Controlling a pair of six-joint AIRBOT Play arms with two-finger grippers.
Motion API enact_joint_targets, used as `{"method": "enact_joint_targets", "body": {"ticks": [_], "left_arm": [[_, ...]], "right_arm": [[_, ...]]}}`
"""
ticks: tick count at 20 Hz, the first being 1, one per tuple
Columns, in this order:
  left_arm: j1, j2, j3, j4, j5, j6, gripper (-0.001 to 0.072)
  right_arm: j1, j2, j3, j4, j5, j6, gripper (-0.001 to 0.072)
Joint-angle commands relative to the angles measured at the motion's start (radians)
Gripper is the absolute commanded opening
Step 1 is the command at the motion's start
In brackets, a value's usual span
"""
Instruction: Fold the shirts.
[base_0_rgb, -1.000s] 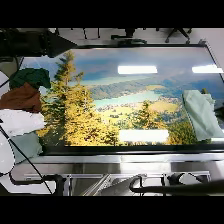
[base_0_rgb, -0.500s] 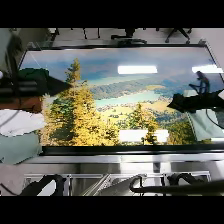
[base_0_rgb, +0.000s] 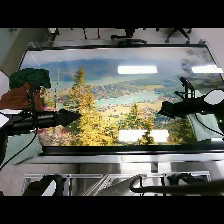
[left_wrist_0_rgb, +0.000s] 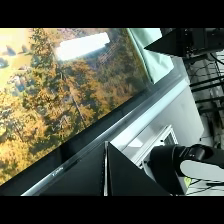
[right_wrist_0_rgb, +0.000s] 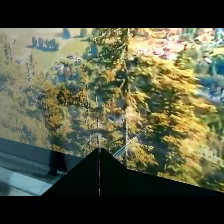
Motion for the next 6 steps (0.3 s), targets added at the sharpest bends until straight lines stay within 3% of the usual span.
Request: {"method": "enact_joint_targets", "body": {"ticks": [1, 6], "left_arm": [[-0.001, 0.028, -0.026, 0.001, 0.009, 0.0, 0.0016], [-0.001, 0.027, -0.026, 0.003, 0.009, 0.0, 0.0016]], "right_arm": [[0.004, 0.0, -0.002, 0.006, 0.021, 0.0, 0.0021], [0.004, -0.002, -0.002, 0.006, 0.021, 0.0, 0.0021]]}}
